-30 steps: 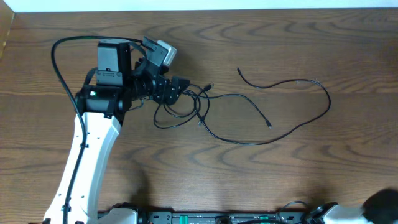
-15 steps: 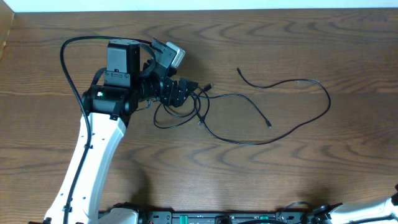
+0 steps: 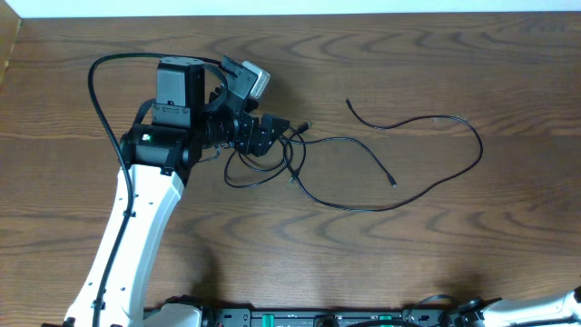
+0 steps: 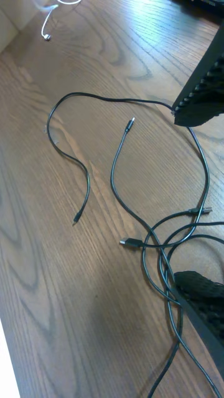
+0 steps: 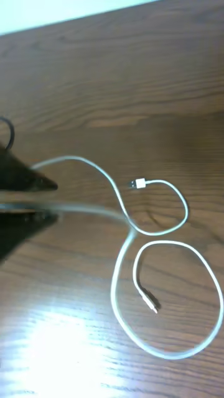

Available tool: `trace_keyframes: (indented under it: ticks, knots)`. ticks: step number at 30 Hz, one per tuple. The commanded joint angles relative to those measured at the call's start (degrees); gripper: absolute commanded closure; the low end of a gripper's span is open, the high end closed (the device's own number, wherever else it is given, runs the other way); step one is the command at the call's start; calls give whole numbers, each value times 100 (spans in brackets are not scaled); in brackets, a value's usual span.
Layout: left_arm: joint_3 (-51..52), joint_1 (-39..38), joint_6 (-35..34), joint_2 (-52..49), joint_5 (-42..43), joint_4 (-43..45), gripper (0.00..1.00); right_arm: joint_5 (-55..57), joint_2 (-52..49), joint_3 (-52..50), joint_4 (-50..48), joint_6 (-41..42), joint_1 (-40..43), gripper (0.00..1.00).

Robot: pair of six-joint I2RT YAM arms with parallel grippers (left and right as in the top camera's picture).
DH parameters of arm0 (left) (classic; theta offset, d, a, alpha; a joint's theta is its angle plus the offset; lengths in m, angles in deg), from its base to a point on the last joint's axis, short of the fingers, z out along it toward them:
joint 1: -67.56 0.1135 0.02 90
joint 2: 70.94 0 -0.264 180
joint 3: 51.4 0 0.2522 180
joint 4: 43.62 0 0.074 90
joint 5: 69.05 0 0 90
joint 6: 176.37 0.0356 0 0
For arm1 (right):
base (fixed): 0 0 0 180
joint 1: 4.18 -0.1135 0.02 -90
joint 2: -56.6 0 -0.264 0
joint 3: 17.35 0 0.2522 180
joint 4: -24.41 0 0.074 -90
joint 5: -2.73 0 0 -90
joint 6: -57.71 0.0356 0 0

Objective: Untangle cables

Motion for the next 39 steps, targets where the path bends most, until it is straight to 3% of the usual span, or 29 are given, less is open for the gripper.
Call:
trace_keyframes:
  ticks: [1,4,7,9,13,16,23,24,32,39]
  knots:
    - [22,-13,-28,76,96,26,20,90,214,118,13,144,-2,78]
    - [22,-13,-31,76,96,24,21,92,214,118,15,175,-2,60]
    - [22,-13,-31,76,96,24,21,87,214,118,26,173,-2,54]
    - [22,-13,-31,76,96,22,21,63,214,118,13,170,-4,44]
    - [22,-13,-31,76,96,22,20,-345,214,118,-33,9,-31,40]
    - [22,-13,-7,76,94,22,20,-634,214,120,-103,-223,-122,26]
    - [22,-13,55,76,31,24,18,-24,358,120,-107,-374,-651,26]
    - [22,-13,55,76,31,22,9,50,448,118,-166,-474,-824,27]
    - [22,-13,72,76,-26,221,7,455,1327,61,-605,-1123,-1915,27]
    - [22,-13,0,76,-671,249,7,409,2802,-1373,-1779,-1770,-3104,25]
